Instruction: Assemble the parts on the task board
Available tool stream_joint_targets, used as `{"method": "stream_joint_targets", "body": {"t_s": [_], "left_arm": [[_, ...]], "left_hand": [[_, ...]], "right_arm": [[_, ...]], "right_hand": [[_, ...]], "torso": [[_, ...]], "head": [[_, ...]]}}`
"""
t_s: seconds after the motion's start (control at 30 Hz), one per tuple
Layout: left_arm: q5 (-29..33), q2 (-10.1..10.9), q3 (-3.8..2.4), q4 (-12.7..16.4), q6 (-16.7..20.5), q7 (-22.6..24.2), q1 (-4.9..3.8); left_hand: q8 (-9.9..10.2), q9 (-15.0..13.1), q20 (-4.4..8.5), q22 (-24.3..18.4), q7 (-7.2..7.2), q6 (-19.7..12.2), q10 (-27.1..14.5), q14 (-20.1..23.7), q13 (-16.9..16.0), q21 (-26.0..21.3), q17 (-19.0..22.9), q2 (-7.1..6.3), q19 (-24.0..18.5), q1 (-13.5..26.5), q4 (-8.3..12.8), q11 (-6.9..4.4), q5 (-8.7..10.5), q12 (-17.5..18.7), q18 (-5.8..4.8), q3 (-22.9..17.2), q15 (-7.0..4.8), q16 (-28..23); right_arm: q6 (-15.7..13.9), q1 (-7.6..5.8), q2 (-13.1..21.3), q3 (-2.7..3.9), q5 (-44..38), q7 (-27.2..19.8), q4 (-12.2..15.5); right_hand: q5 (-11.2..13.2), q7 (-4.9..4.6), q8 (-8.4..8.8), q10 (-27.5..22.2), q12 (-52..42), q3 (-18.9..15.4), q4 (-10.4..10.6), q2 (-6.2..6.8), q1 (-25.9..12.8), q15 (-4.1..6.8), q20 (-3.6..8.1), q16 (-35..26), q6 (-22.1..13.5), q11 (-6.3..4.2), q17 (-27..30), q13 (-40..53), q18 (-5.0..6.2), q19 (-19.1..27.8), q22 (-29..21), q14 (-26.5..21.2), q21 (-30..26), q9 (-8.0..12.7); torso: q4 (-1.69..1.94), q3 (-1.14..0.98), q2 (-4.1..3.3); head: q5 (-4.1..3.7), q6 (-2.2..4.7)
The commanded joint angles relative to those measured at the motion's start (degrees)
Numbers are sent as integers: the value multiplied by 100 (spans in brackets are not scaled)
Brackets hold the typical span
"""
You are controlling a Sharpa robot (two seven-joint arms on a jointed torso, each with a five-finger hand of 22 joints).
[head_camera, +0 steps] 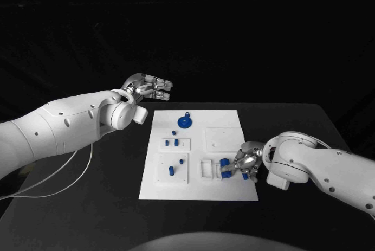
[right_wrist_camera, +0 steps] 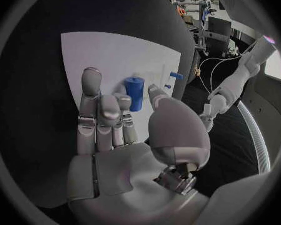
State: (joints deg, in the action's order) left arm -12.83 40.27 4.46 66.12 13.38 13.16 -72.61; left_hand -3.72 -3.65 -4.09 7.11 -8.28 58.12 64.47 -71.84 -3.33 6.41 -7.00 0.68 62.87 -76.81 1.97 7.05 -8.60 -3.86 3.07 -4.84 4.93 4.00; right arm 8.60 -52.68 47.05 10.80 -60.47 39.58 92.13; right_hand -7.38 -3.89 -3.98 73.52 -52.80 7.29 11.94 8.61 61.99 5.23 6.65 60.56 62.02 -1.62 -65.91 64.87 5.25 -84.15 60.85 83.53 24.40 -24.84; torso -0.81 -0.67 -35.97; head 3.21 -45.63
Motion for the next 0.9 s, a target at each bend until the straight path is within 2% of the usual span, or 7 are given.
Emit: {"method": "stream_joint_targets", "body": {"t_s": [0.03,0.33,0.5,0.8,0.9], "left_arm": [[49,-9,-3,7,-62,51,5],[54,0,-2,3,-82,44,6],[56,-2,-1,2,-96,39,6],[56,-13,0,2,-127,23,6],[56,-13,1,1,-134,19,6]], "left_hand": [[6,-3,-6,-17,-9,-39,-50,18,-10,-11,-14,8,-11,55,-39,9,36,16,-43,30,18,-20],[6,-3,-9,-26,-9,-45,-50,20,-10,-16,-19,10,-9,62,-60,9,38,15,-43,53,19,-21],[6,-3,-9,-26,-9,-45,-50,20,-10,-16,-19,10,-9,62,-60,9,38,15,-43,53,19,-21],[6,-3,-9,-26,-9,-45,-50,20,-10,-16,-19,10,-9,62,-60,9,38,15,-43,53,19,-21],[6,-3,-9,-26,-9,-45,-50,20,-10,-16,-19,10,-9,62,-60,9,38,15,-43,53,19,-21]], "right_arm": [[-86,25,-31,-35,-113,149,-60],[-134,14,-94,-53,-199,180,-138],[-58,7,-143,-127,-228,215,-184],[-120,-13,-219,-226,-380,263,-268],[-141,-26,-234,-251,-429,279,-292]], "right_hand": [[-27,11,37,4,35,-31,15,34,32,-33,-45,7,-40,32,-5,7,8,-182,9,-1,-27,42],[-45,1,36,-6,35,-96,98,35,36,-40,-54,10,-68,40,-25,8,19,-192,45,4,-26,91],[-106,-9,36,6,18,-73,-131,-64,20,-45,-59,43,-58,45,-62,14,25,-193,111,10,12,261],[-509,-22,37,7,12,-59,-573,-142,78,-50,-61,64,-57,48,-88,18,28,-196,147,10,8,412],[-589,-24,36,9,7,68,-714,-181,113,-46,-60,68,-43,47,-93,21,25,-198,168,11,30,446]], "torso": [[1,2,-2],[-2,3,-7],[-2,4,-7],[-2,8,-9],[-6,5,-9]], "head": [[19,-17],[43,-18],[46,-30],[51,-40],[49,-41]]}}
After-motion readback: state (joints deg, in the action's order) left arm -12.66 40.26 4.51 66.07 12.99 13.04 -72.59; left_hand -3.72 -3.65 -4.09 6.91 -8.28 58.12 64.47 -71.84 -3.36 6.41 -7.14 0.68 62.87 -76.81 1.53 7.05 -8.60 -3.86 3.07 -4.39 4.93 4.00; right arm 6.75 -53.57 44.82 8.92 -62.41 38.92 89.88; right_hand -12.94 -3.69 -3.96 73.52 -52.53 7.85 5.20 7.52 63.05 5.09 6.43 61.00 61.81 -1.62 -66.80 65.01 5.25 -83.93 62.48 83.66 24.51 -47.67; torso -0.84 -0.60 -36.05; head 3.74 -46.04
